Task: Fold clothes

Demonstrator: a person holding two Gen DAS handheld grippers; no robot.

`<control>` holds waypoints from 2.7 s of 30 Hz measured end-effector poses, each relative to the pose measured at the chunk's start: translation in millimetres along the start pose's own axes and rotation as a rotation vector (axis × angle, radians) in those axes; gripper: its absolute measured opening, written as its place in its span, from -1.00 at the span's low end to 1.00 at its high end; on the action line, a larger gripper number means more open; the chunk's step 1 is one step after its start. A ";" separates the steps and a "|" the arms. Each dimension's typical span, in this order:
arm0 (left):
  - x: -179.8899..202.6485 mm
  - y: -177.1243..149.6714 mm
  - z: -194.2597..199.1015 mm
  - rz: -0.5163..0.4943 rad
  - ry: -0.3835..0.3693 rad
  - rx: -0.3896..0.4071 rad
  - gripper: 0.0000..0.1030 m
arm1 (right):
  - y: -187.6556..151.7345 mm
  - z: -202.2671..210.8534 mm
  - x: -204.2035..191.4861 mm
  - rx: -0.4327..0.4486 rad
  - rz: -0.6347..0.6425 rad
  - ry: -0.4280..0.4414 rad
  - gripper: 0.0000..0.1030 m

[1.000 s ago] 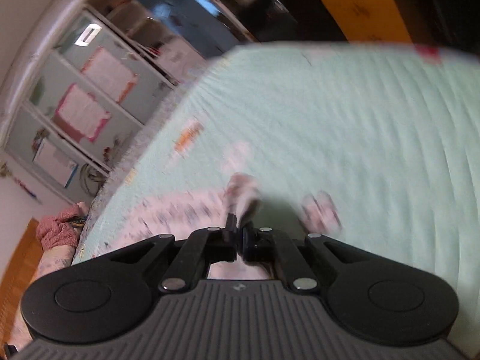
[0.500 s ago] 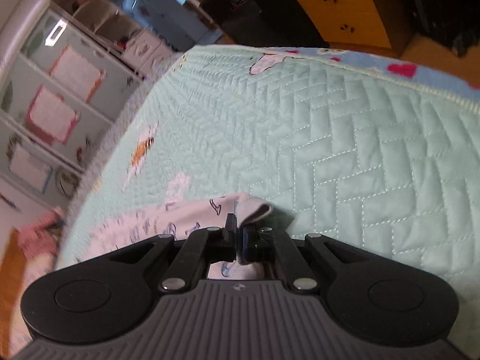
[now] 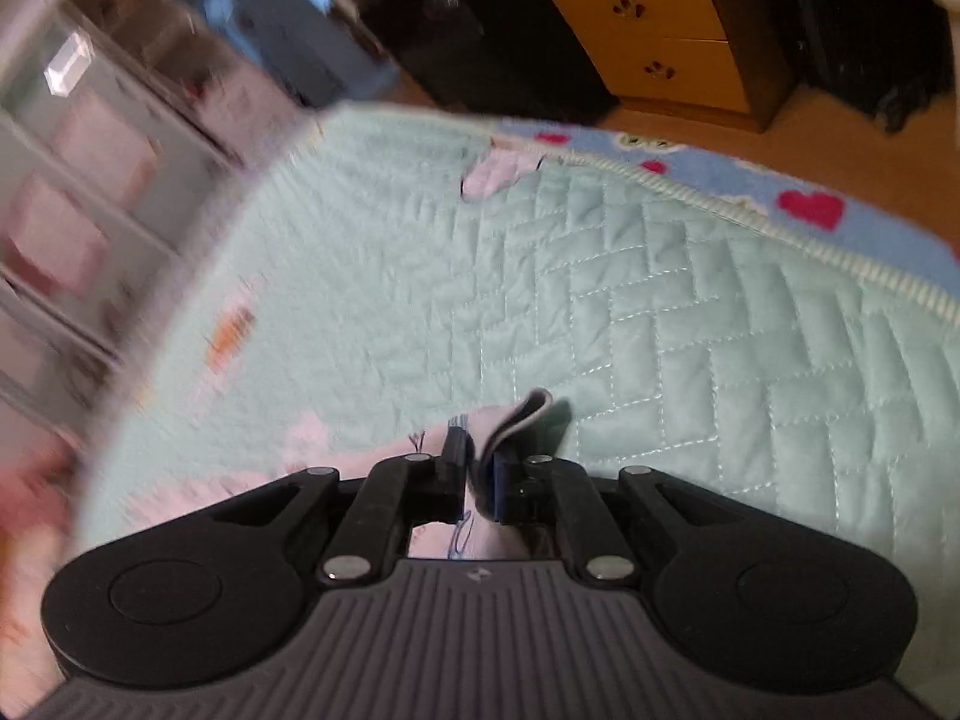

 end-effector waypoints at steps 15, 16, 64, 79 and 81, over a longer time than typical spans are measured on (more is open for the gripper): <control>5.7 -5.5 -2.8 -0.028 0.005 0.027 0.70 | -36.0 22.0 -3.4 0.064 0.012 0.027 -0.21; 5.4 -5.6 -2.7 -0.027 0.003 0.028 0.70 | -32.7 21.0 -7.2 0.057 0.022 0.035 -0.29; 16.2 -6.0 -11.7 -0.081 0.017 0.009 1.00 | 34.0 -8.7 -21.0 0.000 0.333 -0.118 -0.90; 14.4 -6.5 -11.6 -0.098 0.000 0.010 1.00 | 49.6 -21.4 -30.6 -0.010 0.433 -0.193 -0.71; 13.9 -6.9 -11.8 -0.104 -0.006 0.014 1.00 | 52.5 -11.5 -23.2 -0.006 0.333 -0.196 -0.54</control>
Point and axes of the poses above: each gripper's, at about its wrist camera, not at the fingertips, and z roughly against the way its jaws point, x to its right, y to its top, the point moved 1 cm from there along -z, roughly the way its jaws point, and after that the axes turned 10 degrees about z, right-handed, at the moved point
